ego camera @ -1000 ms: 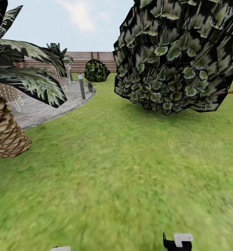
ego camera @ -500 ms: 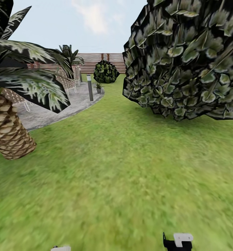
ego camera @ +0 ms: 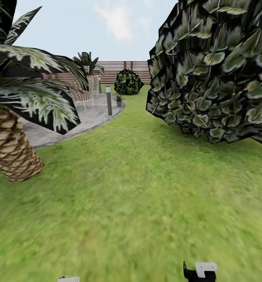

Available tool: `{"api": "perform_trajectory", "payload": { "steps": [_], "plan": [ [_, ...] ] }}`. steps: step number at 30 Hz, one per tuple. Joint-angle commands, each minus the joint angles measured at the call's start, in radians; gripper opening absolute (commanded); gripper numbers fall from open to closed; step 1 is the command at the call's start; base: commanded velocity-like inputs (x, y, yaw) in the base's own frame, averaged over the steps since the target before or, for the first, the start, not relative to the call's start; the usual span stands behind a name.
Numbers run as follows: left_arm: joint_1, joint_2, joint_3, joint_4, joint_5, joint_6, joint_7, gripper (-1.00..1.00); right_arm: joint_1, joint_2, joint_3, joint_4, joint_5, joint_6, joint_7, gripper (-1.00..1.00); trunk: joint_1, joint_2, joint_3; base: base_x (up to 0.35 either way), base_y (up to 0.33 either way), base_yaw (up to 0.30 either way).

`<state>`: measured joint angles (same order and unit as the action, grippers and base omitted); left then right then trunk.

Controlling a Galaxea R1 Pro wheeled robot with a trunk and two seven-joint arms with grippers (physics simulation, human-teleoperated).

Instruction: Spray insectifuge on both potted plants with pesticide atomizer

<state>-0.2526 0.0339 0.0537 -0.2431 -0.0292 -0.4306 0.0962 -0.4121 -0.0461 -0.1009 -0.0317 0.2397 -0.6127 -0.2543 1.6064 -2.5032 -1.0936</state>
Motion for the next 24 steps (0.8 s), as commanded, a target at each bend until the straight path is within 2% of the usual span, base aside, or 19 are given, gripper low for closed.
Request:
{"api": "perform_trajectory", "payload": {
  "steps": [1, 17, 24],
  "plan": [
    [-0.001, 0.0, 0.005, 0.001, -0.003, -0.004, 0.0, -1.0, -0.001, 0.0, -0.008, 0.001, 0.011, -0.002, -0.003, 1.0, 0.0, 0.0, -0.001, 0.33, -0.108, 0.006],
    [-0.001, 0.0, 0.005, 0.001, -0.003, -0.004, 0.0, -1.0, -0.001, 0.0, -0.008, 0.001, 0.01, -0.002, -0.003, 1.0, 0.0, 0.0, -0.001, 0.332, -0.097, 0.001],
    [-0.001, 0.0, 0.005, 0.001, -0.003, -0.004, 0.0, -1.0, -0.001, -0.001, -0.008, 0.002, 0.012, -0.002, 0.0, 1.0, 0.0, 0.0, -0.001, 0.337, -0.014, 0.0]
  ]
}}
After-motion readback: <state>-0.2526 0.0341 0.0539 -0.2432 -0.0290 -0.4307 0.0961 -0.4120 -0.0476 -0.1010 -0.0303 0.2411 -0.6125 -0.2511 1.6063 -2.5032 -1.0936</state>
